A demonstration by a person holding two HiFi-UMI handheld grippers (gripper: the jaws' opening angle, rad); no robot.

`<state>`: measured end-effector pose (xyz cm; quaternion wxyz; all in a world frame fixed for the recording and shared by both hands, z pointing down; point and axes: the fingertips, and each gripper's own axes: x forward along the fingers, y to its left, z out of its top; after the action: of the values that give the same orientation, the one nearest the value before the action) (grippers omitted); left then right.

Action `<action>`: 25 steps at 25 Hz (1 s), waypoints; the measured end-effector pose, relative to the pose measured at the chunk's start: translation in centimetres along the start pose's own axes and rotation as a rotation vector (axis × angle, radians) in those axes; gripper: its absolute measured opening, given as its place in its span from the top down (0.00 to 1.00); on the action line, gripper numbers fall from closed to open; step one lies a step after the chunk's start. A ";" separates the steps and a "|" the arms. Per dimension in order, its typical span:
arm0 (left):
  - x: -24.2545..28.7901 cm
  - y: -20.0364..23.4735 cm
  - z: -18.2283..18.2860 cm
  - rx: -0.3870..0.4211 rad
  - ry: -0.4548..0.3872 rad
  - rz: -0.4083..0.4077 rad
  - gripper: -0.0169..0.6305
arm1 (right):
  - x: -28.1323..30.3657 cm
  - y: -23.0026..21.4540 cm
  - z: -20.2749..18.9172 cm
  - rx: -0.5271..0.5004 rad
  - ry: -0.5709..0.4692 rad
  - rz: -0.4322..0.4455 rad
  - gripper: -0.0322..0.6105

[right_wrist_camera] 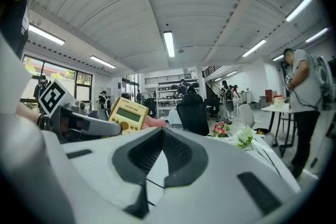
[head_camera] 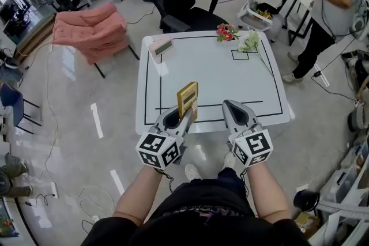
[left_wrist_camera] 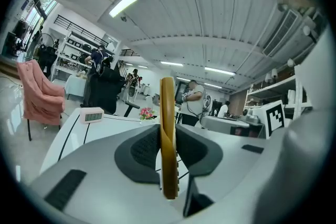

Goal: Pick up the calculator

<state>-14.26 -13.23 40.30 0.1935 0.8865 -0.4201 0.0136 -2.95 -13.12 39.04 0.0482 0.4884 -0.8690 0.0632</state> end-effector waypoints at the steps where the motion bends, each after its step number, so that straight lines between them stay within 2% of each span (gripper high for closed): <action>1: -0.3 -0.5 -0.2 -0.002 0.000 0.000 0.85 | -0.5 0.1 0.1 -0.006 0.000 0.001 0.95; 11: -1.0 -6.2 -2.6 -0.036 -0.026 0.056 0.85 | -6.4 -2.2 0.0 -0.032 0.013 0.056 0.95; 15: -0.8 -9.8 -4.4 -0.082 -0.021 0.077 0.85 | -9.6 -3.6 -0.9 -0.017 0.011 0.088 0.95; 25: -2.7 -18.4 -7.4 -0.092 -0.033 0.182 0.85 | -16.9 -4.7 -2.7 0.027 -0.012 0.202 0.95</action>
<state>-1.16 1.89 40.54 0.2250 0.8350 -0.5021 -0.0029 9.90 -0.83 39.58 0.0297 0.3991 -0.9132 0.0763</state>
